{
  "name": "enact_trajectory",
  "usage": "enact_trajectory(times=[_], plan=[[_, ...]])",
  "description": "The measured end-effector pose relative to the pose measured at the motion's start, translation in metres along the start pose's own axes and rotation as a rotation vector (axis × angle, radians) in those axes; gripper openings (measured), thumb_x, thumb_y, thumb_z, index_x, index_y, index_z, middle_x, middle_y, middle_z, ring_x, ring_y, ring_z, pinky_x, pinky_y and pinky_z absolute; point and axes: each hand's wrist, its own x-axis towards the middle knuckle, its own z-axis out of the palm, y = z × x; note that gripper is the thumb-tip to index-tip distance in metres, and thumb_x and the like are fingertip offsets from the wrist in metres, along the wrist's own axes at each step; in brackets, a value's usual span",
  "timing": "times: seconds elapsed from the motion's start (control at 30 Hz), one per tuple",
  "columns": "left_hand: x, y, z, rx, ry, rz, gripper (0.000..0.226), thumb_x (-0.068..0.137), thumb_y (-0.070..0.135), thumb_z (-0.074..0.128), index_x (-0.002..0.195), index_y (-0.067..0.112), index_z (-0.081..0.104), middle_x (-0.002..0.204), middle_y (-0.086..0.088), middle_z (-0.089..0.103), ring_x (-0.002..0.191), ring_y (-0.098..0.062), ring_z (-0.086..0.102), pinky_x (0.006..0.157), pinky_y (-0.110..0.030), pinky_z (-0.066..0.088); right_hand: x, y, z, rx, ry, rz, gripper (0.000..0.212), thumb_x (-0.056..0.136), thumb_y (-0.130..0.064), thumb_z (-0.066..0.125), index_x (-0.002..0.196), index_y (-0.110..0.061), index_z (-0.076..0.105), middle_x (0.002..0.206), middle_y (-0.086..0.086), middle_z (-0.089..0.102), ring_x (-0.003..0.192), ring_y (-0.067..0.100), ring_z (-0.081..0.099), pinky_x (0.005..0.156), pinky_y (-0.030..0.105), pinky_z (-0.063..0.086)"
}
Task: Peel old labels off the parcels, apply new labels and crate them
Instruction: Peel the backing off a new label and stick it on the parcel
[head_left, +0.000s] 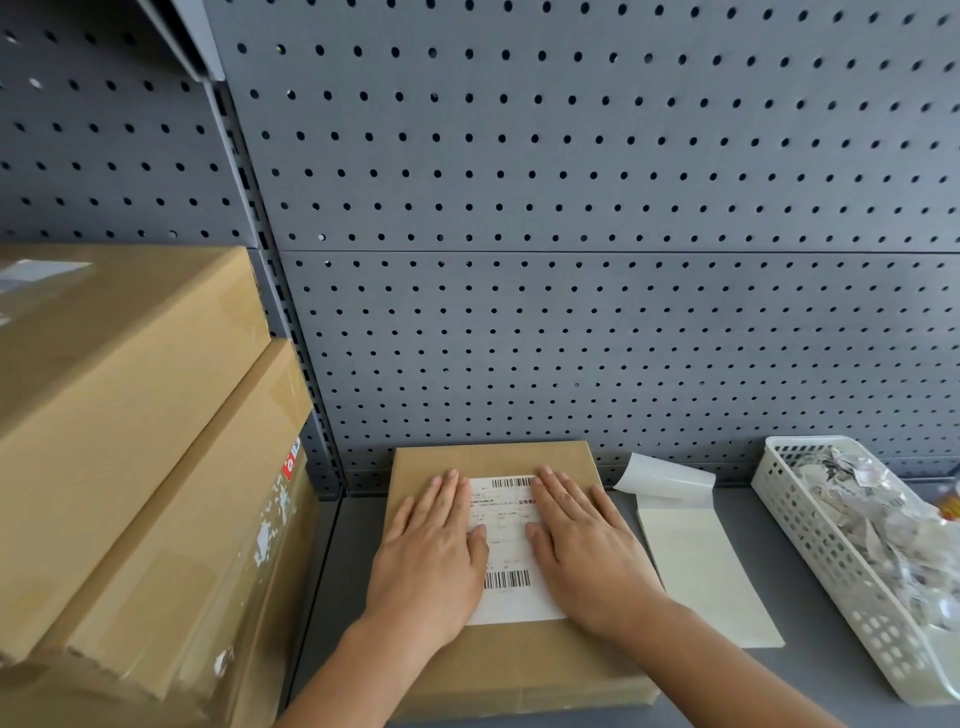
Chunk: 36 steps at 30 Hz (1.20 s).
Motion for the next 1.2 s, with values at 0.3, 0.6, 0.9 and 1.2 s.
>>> enact_trajectory(times=[0.3,0.6,0.9,1.2], plan=[[-0.019,0.003,-0.011,-0.086,0.030,0.092,0.059,0.106,0.042,0.008,0.158,0.026,-0.015,0.161,0.015,-0.024,0.146,0.003,-0.025,0.121,-0.026,-0.016,-0.017,-0.013,-0.010,0.034,0.048,-0.113,0.074,0.092,-0.054,-0.007,0.158,-0.023,0.007,0.163,-0.012,-0.003,0.149,0.002,-0.012,0.120,0.032,-0.011],[-0.035,0.004,0.010,0.032,0.002,0.189,0.069,0.097,0.046,-0.010,0.160,0.024,0.011,0.165,0.010,0.001,0.152,0.000,0.002,0.125,-0.027,-0.002,-0.034,-0.021,0.008,-0.077,0.051,-0.164,0.057,0.105,-0.045,0.015,0.145,-0.020,0.048,0.149,-0.004,0.046,0.138,0.010,0.042,0.110,0.036,0.021],[-0.036,0.002,0.006,-0.004,0.019,0.120,0.088,0.076,0.052,-0.023,0.158,0.023,-0.011,0.162,0.012,-0.019,0.150,0.000,-0.018,0.119,-0.028,-0.016,-0.041,-0.021,0.008,-0.096,0.009,-0.012,0.064,0.103,-0.050,0.012,0.140,-0.017,0.054,0.146,-0.004,0.051,0.135,0.008,0.045,0.107,0.040,0.023],[-0.047,-0.006,-0.005,-0.050,0.021,0.062,0.085,0.072,0.056,-0.026,0.150,0.025,-0.023,0.161,0.012,-0.025,0.148,0.000,-0.023,0.120,-0.026,-0.015,-0.053,-0.021,-0.008,0.036,0.002,-0.028,0.085,0.083,-0.063,-0.012,0.157,-0.021,-0.005,0.159,-0.013,-0.015,0.147,0.001,-0.017,0.120,0.036,-0.012]])
